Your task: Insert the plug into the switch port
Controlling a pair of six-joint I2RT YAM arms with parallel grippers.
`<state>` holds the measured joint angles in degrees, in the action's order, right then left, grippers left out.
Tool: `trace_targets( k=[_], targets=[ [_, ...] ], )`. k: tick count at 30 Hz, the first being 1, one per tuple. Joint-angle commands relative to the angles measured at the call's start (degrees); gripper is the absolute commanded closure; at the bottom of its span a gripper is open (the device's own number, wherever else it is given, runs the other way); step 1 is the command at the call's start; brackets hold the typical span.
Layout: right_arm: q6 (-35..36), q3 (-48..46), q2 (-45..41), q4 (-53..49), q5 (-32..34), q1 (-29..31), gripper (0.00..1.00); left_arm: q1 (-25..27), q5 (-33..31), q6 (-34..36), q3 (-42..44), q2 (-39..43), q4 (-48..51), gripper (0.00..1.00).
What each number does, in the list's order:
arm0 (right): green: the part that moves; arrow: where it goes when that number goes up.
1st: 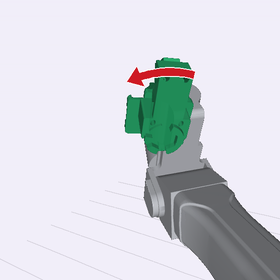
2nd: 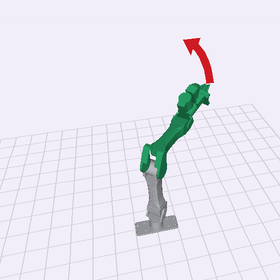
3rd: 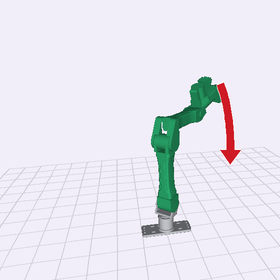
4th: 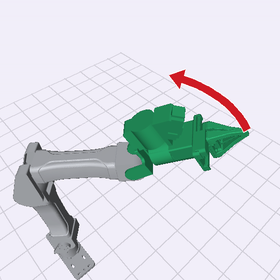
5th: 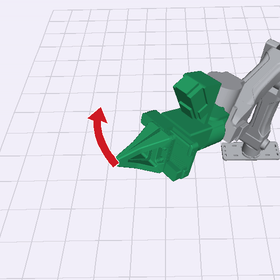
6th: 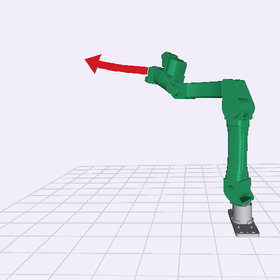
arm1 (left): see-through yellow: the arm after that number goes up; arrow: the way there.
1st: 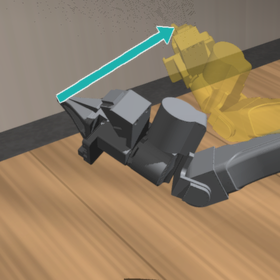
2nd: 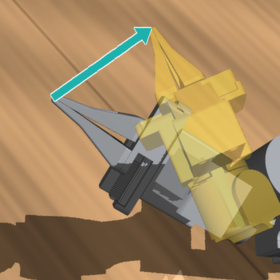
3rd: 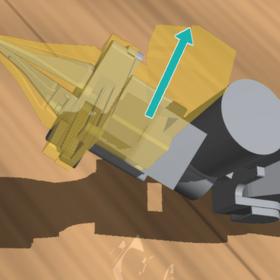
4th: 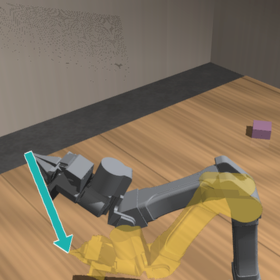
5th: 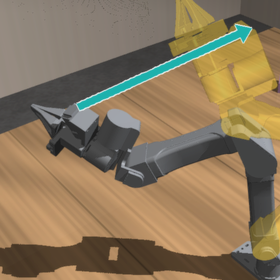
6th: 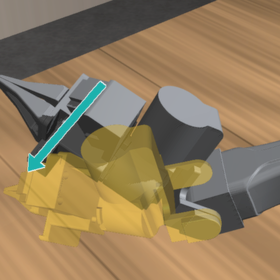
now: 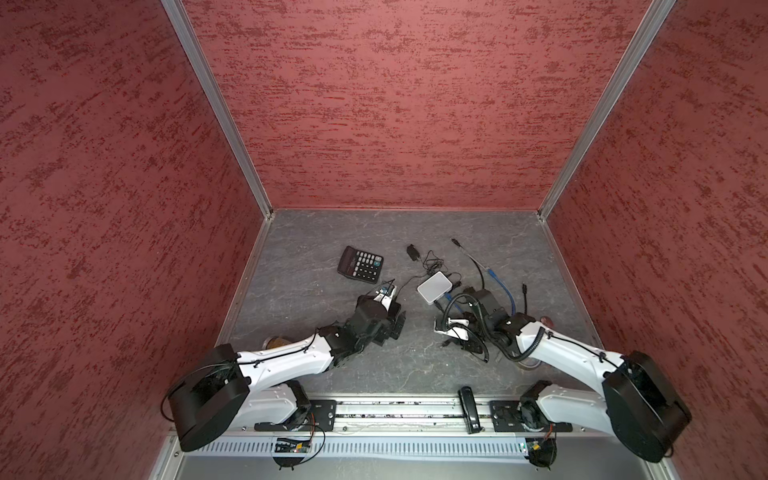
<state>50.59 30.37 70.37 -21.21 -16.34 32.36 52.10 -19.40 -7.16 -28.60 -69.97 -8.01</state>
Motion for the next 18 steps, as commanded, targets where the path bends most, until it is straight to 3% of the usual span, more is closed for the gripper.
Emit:
trace_targets(
  k=[1,10,18],
  targets=[
    [0.9,1.3,1.4,-2.0,-2.1,-0.2,0.66,0.2,0.8,0.6,-0.6,-0.3,-2.1,0.00],
    [1.3,1.4,6.4,0.6,-1.2,-0.1,0.67,0.3,2.0,2.3,0.1,-0.3,-3.9,0.00],
    [1.3,1.8,7.8,2.7,-5.3,-0.1,0.82,1.1,2.1,6.4,2.9,1.2,-8.3,0.00]
  ],
)
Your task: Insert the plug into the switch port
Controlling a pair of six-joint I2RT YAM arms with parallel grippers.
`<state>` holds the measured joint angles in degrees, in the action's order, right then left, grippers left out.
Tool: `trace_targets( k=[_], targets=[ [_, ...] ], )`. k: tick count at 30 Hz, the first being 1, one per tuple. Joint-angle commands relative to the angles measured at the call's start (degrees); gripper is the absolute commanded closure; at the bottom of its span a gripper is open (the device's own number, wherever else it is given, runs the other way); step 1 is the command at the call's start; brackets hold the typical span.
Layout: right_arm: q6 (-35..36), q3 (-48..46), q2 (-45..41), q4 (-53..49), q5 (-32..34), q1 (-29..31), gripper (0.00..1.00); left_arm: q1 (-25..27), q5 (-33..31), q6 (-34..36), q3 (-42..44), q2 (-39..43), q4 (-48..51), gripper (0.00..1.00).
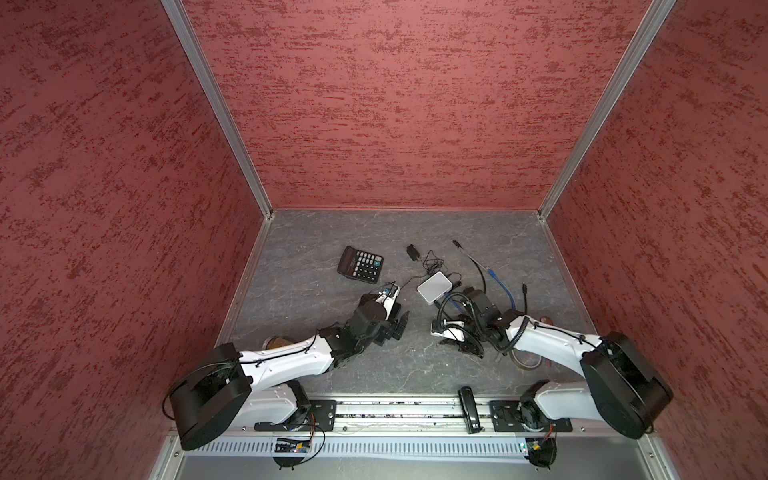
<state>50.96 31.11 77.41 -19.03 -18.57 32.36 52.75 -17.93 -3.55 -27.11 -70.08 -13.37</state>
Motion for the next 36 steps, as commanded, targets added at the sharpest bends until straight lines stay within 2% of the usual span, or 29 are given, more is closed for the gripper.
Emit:
trace_targets(
  k=[1,6,13,17,23,29,36],
  targets=[
    [0.8,1.3,0.7,0.6,-3.4,-0.1,0.85,0.6,0.7,3.4,1.7,1.7,-3.3,0.00],
    [0.4,2.3,0.2,3.1,-5.8,-0.1,0.92,1.2,0.9,7.7,3.6,5.9,-3.7,0.00],
    [-1.0,4.7,2.2,5.8,-8.6,-0.3,0.96,1.2,2.0,13.3,6.2,13.3,-3.6,0.00],
    [-3.4,7.4,4.6,5.5,-9.7,-0.5,0.97,1.9,1.4,19.3,6.8,15.6,-2.7,0.00],
    [-2.9,10.5,5.6,1.9,-11.8,-1.5,0.98,2.7,0.3,28.1,6.5,16.4,-3.4,0.00],
    [-2.5,13.3,5.4,-1.3,-13.5,-2.6,0.98,2.8,5.5,38.2,8.1,16.6,-8.9,0.00],
    [-1.2,14.2,5.6,-3.4,-14.3,-4.2,0.99,1.4,5.7,43.7,6.3,14.0,-9.9,0.00]
  ],
)
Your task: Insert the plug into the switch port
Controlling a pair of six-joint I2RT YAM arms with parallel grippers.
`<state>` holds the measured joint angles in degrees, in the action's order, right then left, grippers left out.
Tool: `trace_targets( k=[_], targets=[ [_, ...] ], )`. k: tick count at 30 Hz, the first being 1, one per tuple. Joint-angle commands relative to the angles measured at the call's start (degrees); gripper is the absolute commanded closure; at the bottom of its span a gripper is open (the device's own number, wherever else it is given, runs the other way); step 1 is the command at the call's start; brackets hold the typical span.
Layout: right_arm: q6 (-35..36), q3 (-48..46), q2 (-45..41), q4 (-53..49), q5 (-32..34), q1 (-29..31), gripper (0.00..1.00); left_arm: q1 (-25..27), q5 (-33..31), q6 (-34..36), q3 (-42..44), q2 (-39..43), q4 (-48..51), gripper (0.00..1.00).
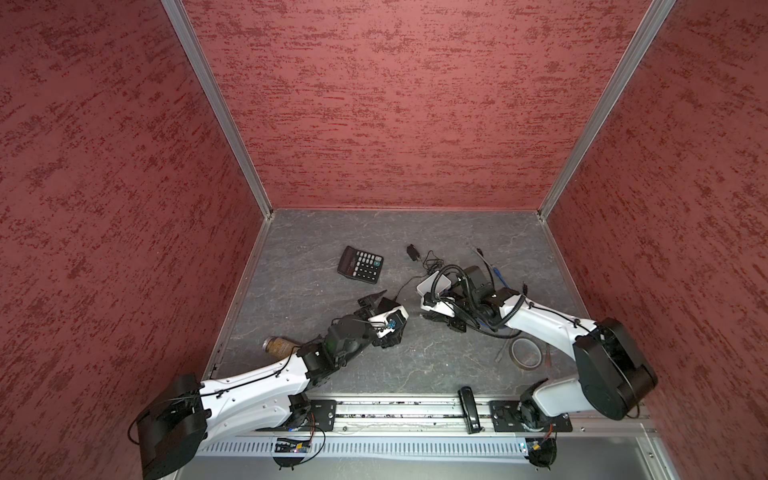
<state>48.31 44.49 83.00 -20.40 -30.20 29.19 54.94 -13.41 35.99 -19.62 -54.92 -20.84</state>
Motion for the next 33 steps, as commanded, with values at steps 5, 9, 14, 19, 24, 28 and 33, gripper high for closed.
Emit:
trace_targets(
  k=[5,9,14,19,24,28,33],
  targets=[
    [1.8,0.7,-0.5,-1.6,-3.7,-1.7,1.00,-2.8,2.7,5.7,-1.2,-2.9,-5.9,0.00],
    [1.8,0.5,-1.3,-1.2,-4.7,-2.3,1.00,-2.7,4.7,10.6,1.4,-2.7,-13.2,0.00],
    [1.9,0.3,-1.9,-1.2,-6.2,-3.1,1.00,-2.8,9.0,14.5,1.4,-2.1,-11.1,0.01],
    [1.8,0.5,-2.3,-1.2,-7.7,-3.7,1.00,-2.9,10.2,17.8,1.8,-4.3,-13.0,0.00],
    [1.8,0.7,-2.5,-1.4,-8.5,-4.0,1.00,-2.6,11.6,18.7,1.7,-7.6,-15.6,0.00],
    [1.8,0.7,-2.9,-1.6,-9.4,-4.2,1.00,-2.1,12.5,19.2,0.6,-11.4,-16.8,0.00],
    [2.0,1.2,-2.9,-2.8,-10.0,-4.4,1.00,-0.1,11.6,21.2,-1.3,-17.2,-19.8,0.05]
  ],
)
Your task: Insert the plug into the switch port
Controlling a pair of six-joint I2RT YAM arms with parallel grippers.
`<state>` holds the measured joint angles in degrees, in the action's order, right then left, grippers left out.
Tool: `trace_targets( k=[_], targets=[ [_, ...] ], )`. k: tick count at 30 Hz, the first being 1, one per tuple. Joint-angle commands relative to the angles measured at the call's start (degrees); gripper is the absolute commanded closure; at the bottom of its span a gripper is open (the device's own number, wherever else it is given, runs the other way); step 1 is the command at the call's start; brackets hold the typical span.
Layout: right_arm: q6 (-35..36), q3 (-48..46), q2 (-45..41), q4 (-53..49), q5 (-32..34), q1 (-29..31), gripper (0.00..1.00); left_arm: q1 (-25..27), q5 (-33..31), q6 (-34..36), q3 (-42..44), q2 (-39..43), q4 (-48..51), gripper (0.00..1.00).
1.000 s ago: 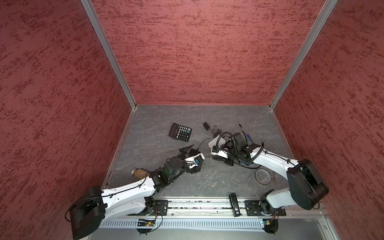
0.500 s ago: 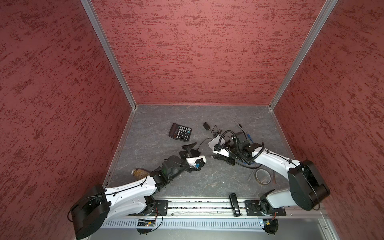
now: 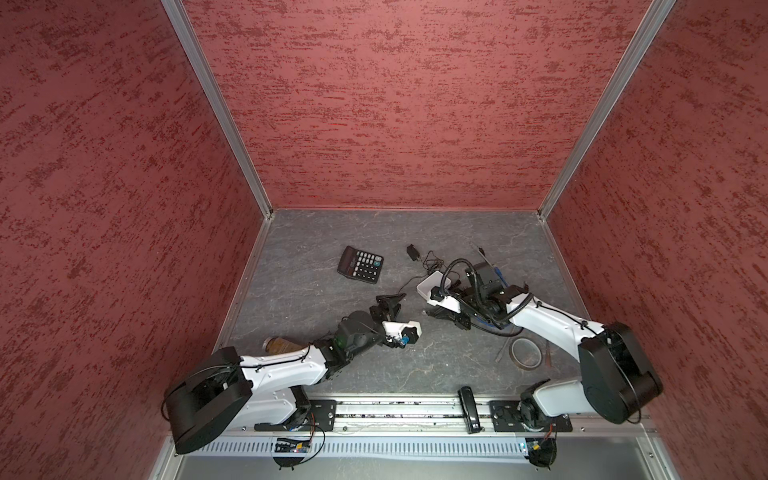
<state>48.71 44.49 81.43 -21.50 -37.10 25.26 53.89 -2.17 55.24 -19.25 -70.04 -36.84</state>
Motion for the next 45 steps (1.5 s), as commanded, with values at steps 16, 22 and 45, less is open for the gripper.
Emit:
trace_targets(
  k=[16,22,45],
  targets=[
    [2.2,2.6,-1.3,-5.3,-5.7,-1.2,1.00,0.8,2.2,8.1,-8.3,-12.9,-1.2,0.24],
    [2.2,3.1,-1.4,-5.9,-6.0,-1.4,1.00,0.4,3.2,9.2,-9.2,-13.4,1.8,0.29],
    [2.9,3.3,-1.3,-6.7,-8.0,-2.1,1.00,-0.7,4.9,13.1,-14.2,-18.5,4.9,0.57]
  ],
)
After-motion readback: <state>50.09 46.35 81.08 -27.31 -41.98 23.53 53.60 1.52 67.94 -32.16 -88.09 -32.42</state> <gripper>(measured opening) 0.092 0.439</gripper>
